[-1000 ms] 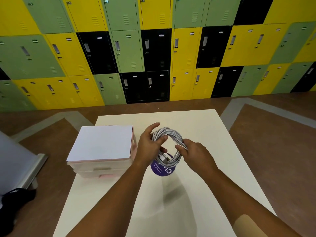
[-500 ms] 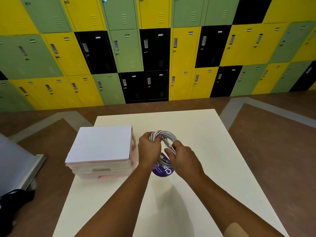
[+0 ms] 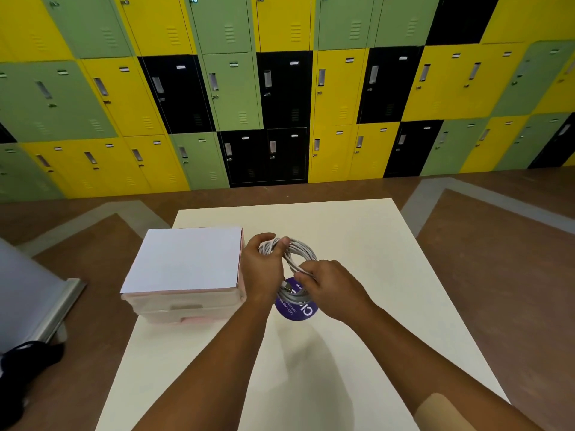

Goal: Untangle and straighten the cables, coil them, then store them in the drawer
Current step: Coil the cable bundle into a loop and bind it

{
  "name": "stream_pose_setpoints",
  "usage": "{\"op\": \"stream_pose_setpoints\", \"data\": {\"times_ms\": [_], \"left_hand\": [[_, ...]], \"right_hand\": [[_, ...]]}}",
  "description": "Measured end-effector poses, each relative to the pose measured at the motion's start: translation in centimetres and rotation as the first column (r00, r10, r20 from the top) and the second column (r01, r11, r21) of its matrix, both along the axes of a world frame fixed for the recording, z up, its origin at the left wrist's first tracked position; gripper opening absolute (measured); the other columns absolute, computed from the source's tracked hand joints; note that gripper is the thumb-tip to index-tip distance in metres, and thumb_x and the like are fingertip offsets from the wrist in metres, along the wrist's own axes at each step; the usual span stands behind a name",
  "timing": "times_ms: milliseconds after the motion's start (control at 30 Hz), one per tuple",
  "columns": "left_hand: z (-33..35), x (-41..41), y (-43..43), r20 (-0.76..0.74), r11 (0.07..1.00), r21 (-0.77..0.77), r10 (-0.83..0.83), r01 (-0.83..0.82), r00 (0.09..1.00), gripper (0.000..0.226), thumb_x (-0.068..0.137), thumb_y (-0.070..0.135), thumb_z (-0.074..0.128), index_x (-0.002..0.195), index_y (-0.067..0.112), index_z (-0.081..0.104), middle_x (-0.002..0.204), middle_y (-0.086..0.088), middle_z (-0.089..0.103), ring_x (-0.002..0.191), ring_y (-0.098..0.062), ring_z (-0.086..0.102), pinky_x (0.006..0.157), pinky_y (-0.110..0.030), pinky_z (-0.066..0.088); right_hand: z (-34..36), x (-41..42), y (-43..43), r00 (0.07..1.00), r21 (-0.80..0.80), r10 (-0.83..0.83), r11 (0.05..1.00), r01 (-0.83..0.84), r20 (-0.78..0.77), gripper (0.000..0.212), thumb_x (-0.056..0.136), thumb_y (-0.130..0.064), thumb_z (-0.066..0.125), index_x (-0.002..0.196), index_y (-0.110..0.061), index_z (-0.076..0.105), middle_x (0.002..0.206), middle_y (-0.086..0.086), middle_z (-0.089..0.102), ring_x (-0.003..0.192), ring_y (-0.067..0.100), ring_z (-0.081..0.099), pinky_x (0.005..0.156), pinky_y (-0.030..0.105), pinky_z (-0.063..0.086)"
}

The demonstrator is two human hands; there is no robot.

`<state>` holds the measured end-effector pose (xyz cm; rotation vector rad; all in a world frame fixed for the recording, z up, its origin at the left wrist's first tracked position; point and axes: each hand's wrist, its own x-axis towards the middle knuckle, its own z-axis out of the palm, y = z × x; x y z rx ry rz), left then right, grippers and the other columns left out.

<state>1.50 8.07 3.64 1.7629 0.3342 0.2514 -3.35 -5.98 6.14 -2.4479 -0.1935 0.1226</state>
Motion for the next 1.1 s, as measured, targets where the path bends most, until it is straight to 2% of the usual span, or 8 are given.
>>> {"op": "stream_pose_setpoints", "data": {"times_ms": [333, 400, 500, 567, 700, 800, 933, 1100], "left_hand": [[0.1, 0.0, 0.7, 0.009, 0.983, 0.112, -0.149, 0.148, 0.989, 0.017, 0.087, 0.049, 0.066, 0.087, 0.033, 0.066, 0.079, 0.014, 0.069, 0.067, -0.023, 0.068, 0.064, -0.053, 0.059], [0.0, 0.0, 1.0, 0.025, 0.957, 0.124, -0.266, 0.261, 0.964, 0.009, 0.092, 0.043, 0.064, 0.099, 0.037, 0.067, 0.086, 0.017, 0.069, 0.069, -0.02, 0.067, 0.067, -0.053, 0.059], [0.2, -0.1, 1.3, 0.083, 0.913, 0.101, -0.404, 0.396, 0.911, 0.029, 0.099, 0.029, 0.057, 0.126, 0.039, 0.063, 0.109, 0.018, 0.069, 0.081, -0.003, 0.064, 0.078, -0.04, 0.059], [0.4, -0.2, 1.3, 0.124, 0.894, 0.108, -0.447, 0.435, 0.886, 0.029, 0.1, 0.019, 0.055, 0.125, 0.03, 0.066, 0.116, 0.011, 0.069, 0.085, 0.002, 0.061, 0.085, -0.032, 0.055], [0.5, 0.0, 1.7, 0.081, 0.843, 0.183, -0.526, 0.506, 0.847, 0.026, 0.099, 0.016, 0.056, 0.116, 0.03, 0.07, 0.102, 0.016, 0.068, 0.071, 0.0, 0.058, 0.069, -0.027, 0.047], [0.9, -0.3, 1.8, 0.055, 0.817, 0.223, -0.556, 0.532, 0.83, 0.026, 0.094, 0.015, 0.062, 0.114, 0.032, 0.068, 0.091, 0.022, 0.064, 0.074, -0.001, 0.058, 0.066, -0.023, 0.047], [1.4, -0.9, 1.6, -0.008, 0.744, 0.338, -0.61, 0.576, 0.792, 0.036, 0.083, 0.019, 0.075, 0.112, 0.033, 0.06, 0.103, 0.018, 0.065, 0.079, 0.007, 0.058, 0.07, -0.013, 0.043], [1.3, -0.2, 0.9, -0.031, 0.76, 0.53, -0.426, 0.376, 0.904, 0.032, 0.078, 0.04, 0.08, 0.092, 0.033, 0.052, 0.091, 0.015, 0.065, 0.083, -0.005, 0.061, 0.069, -0.031, 0.051]], "right_hand": [[1.7, 1.0, -3.0, 0.996, -0.01, 0.083, 0.996, -0.083, 0.009, 0.028, 0.1, -0.036, 0.053, 0.08, -0.02, 0.062, 0.063, -0.004, 0.059, 0.059, 0.012, 0.052, 0.057, 0.036, 0.044], [1.8, 1.0, -3.6, 1.0, 0.058, 0.03, 0.998, -0.03, -0.002, 0.028, 0.1, -0.034, 0.054, 0.077, -0.021, 0.063, 0.059, -0.005, 0.054, 0.054, 0.01, 0.045, 0.055, 0.032, 0.039], [2.1, 0.9, -4.4, 0.998, 0.207, -0.061, 0.976, 0.065, -0.027, 0.026, 0.101, -0.029, 0.054, 0.078, -0.024, 0.065, 0.057, -0.005, 0.048, 0.05, 0.009, 0.043, 0.051, 0.03, 0.038], [2.4, 1.0, -4.8, 0.996, 0.275, -0.071, 0.958, 0.083, -0.052, 0.024, 0.101, -0.026, 0.053, 0.083, -0.02, 0.067, 0.06, -0.003, 0.047, 0.053, 0.013, 0.046, 0.045, 0.032, 0.041], [2.9, 1.2, -5.3, 0.99, 0.401, -0.077, 0.908, 0.12, -0.122, 0.023, 0.101, -0.023, 0.054, 0.087, -0.016, 0.07, 0.064, 0.0, 0.047, 0.061, 0.023, 0.052, 0.043, 0.022, 0.04], [3.1, 1.3, -5.2, 0.988, 0.461, -0.068, 0.879, 0.123, -0.135, 0.023, 0.101, -0.019, 0.054, 0.086, -0.012, 0.07, 0.062, 0.002, 0.046, 0.061, 0.025, 0.05, 0.042, 0.017, 0.036], [2.5, 1.5, -5.3, 0.986, 0.503, -0.061, 0.854, 0.133, -0.156, 0.025, 0.101, -0.02, 0.054, 0.082, -0.017, 0.071, 0.058, -0.002, 0.047, 0.058, 0.023, 0.049, 0.053, 0.03, 0.04], [2.4, 1.2, -4.8, 0.982, 0.493, 0.012, 0.866, 0.085, -0.19, 0.025, 0.102, -0.014, 0.051, 0.089, -0.008, 0.071, 0.062, 0.004, 0.049, 0.056, 0.015, 0.044, 0.06, 0.032, 0.044]]}}
